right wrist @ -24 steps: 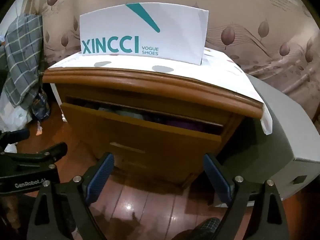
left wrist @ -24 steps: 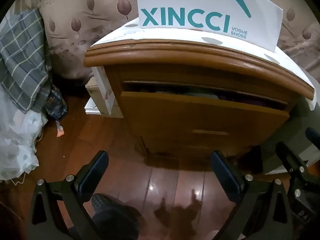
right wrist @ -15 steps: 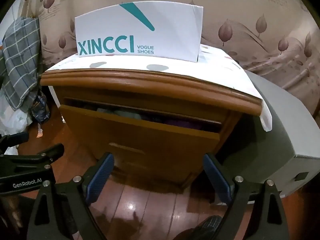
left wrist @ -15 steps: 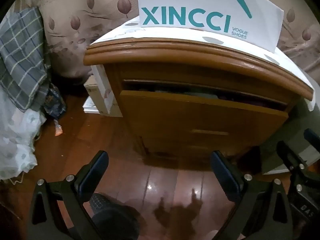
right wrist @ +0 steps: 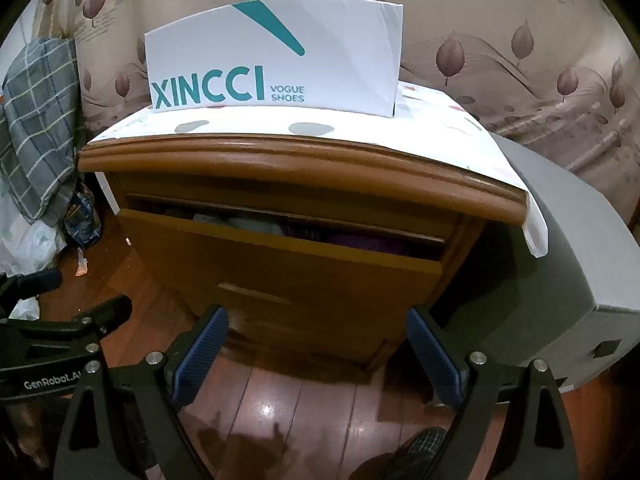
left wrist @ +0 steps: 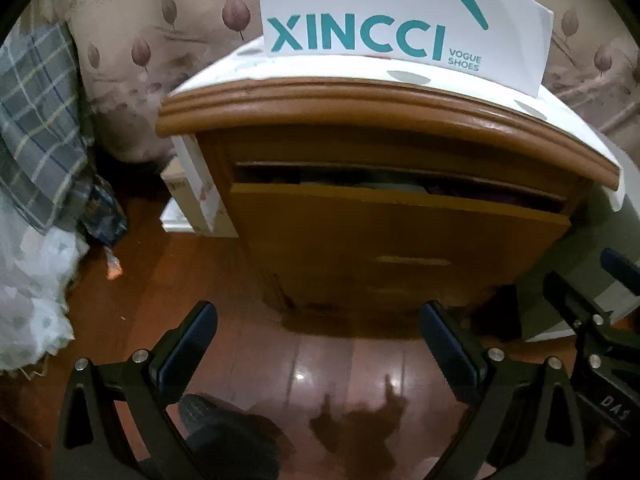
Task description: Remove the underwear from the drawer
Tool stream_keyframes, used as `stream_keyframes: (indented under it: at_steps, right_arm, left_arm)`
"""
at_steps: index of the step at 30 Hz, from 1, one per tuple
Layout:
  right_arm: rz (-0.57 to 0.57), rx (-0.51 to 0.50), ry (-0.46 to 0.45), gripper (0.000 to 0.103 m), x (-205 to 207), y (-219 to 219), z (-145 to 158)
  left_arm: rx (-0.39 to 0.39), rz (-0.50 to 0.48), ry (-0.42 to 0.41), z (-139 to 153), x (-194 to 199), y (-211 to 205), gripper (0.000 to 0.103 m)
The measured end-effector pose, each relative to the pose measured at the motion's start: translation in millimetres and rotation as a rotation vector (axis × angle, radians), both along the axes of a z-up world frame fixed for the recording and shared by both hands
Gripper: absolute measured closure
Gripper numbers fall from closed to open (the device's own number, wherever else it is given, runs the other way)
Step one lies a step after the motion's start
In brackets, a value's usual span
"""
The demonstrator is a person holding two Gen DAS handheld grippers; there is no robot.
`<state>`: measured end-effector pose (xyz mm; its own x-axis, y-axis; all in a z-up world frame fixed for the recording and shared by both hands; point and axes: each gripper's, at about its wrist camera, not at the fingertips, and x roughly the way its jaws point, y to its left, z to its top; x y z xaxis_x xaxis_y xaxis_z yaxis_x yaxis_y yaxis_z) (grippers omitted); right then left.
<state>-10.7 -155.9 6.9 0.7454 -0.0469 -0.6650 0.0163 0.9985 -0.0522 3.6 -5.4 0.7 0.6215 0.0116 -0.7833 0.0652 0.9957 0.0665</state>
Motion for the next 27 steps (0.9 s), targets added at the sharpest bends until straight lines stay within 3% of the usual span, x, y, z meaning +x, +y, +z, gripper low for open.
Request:
stream_keyframes:
  at_steps: [27]
  right_arm:
    - [-0.053,0.012,0.019,0.011,4.2,-9.9,-0.2]
  left_arm:
    - [-0.006,0.005,0.022,-4.1,-1.9,-0.3,0.003]
